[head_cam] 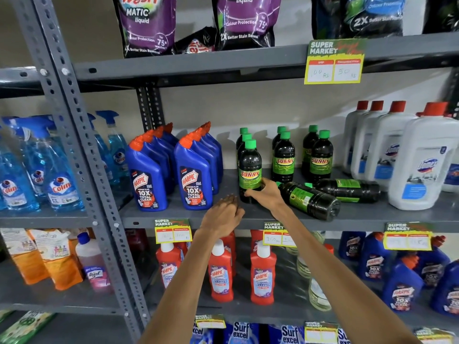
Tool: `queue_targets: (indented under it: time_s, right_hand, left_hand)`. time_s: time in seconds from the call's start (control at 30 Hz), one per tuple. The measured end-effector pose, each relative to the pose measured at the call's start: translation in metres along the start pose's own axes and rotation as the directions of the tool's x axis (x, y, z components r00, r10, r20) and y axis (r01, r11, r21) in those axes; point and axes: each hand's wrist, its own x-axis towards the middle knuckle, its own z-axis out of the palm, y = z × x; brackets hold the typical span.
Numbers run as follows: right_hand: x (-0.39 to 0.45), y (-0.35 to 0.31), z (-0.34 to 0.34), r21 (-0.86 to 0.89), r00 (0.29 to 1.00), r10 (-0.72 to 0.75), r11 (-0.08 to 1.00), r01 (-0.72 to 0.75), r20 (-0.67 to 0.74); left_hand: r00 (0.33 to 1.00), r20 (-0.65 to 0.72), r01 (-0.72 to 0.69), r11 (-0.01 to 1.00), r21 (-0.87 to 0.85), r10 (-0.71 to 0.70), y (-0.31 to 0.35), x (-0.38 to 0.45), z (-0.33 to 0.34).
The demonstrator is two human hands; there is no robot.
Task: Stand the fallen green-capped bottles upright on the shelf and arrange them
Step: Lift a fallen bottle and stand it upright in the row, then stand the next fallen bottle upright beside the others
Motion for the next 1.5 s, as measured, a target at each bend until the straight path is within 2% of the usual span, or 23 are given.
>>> queue_targets:
  time_s: [0.1, 0.2, 0.3, 0.37, 0.43, 0.47, 0.53, 0.63, 0.73, 0.9, 1.0, 1.07, 1.17, 1.3, 1.4, 1.5]
  right_hand:
    - [-0.009, -0.005, -0.007, -0.032, 0.999, -0.012, 0.999, 0.014, 0.051]
    - [-0.026, -0.009, -0.021, -0.226, 0.992, -0.111, 0.967, 0.12, 0.053]
    - [-0.043, -0.01, -0.047, -0.511, 0.953, -0.303, 0.821, 0.256, -0.009]
    - [-0.05, -0.014, -0.072, -0.746, 0.933, -0.355, 0.636, 0.199, -0.053]
    - [-0.052, -0.016, -0.094, -0.899, 0.971, -0.224, 0.437, 0.03, -0.077]
    - [-0.053, -0.016, -0.102, -0.92, 0.989, -0.112, 0.391, -0.041, -0.092]
    - [-0.051, -0.012, -0.113, -0.928, 0.996, 0.028, 0.362, -0.094, -0.09]
    - [-0.047, -0.005, -0.115, -0.952, 0.997, 0.036, 0.298, -0.074, -0.066]
    - [-0.045, -0.002, -0.116, -0.93, 0.996, -0.005, 0.358, -0.082, -0.09]
    - [-0.046, 0.008, -0.126, -0.755, 0.986, -0.089, 0.653, -0.05, -0.142]
    - [-0.042, 0.014, -0.133, -0.526, 0.981, -0.065, 0.85, -0.041, -0.182]
    - [-0.038, 0.015, -0.136, -0.348, 0.98, -0.05, 0.937, -0.02, -0.192]
    - [-0.031, 0.011, -0.135, -0.145, 0.977, -0.066, 0.989, 0.037, -0.201]
    - [-0.016, 0.001, -0.128, 0.066, 0.981, -0.082, 0.993, 0.095, -0.178]
    - [-0.001, -0.003, -0.122, 0.074, 0.979, -0.096, 0.991, 0.111, -0.182]
    - [0.011, 0.002, -0.116, 0.03, 0.987, -0.102, 0.994, 0.107, -0.123]
  left_hand:
    - [1.0, 0.0, 0.004, 1.0, -0.004, -0.004, 0.0, 0.001, 0.0]
    - [1.0, 0.005, 0.014, 1.0, -0.026, -0.014, 0.001, 0.002, 0.001]
    - [1.0, 0.01, -0.002, 0.999, -0.036, 0.003, 0.0, 0.003, 0.002]
    - [1.0, 0.008, -0.004, 0.999, -0.046, 0.004, -0.001, 0.003, 0.003]
    - [1.0, -0.001, 0.008, 0.998, -0.065, -0.008, 0.0, 0.003, 0.004]
    - [1.0, -0.006, 0.013, 0.997, -0.071, -0.014, 0.0, 0.004, 0.004]
    - [1.0, -0.012, 0.025, 0.997, -0.071, -0.026, 0.002, 0.004, 0.004]
    - [0.999, -0.021, 0.024, 0.999, -0.041, -0.025, 0.003, 0.002, 0.003]
    - [0.999, -0.029, 0.022, 0.999, -0.031, -0.023, 0.004, 0.001, 0.003]
    - [0.999, -0.019, 0.038, 0.999, -0.031, -0.038, 0.004, 0.001, 0.001]
    - [0.999, -0.024, 0.043, 0.998, -0.035, -0.043, 0.003, 0.002, 0.002]
    - [0.999, -0.025, 0.044, 0.998, -0.034, -0.045, 0.003, 0.003, 0.003]
    - [0.999, -0.024, 0.045, 0.998, -0.037, -0.046, 0.002, 0.003, 0.003]
    - [0.998, -0.027, 0.049, 0.998, -0.034, -0.05, 0.002, 0.001, 0.003]
    - [0.998, -0.03, 0.052, 0.998, -0.043, -0.054, 0.003, 0.0, 0.001]
    - [0.997, -0.043, 0.06, 0.997, -0.053, -0.062, 0.005, 0.001, 0.0]
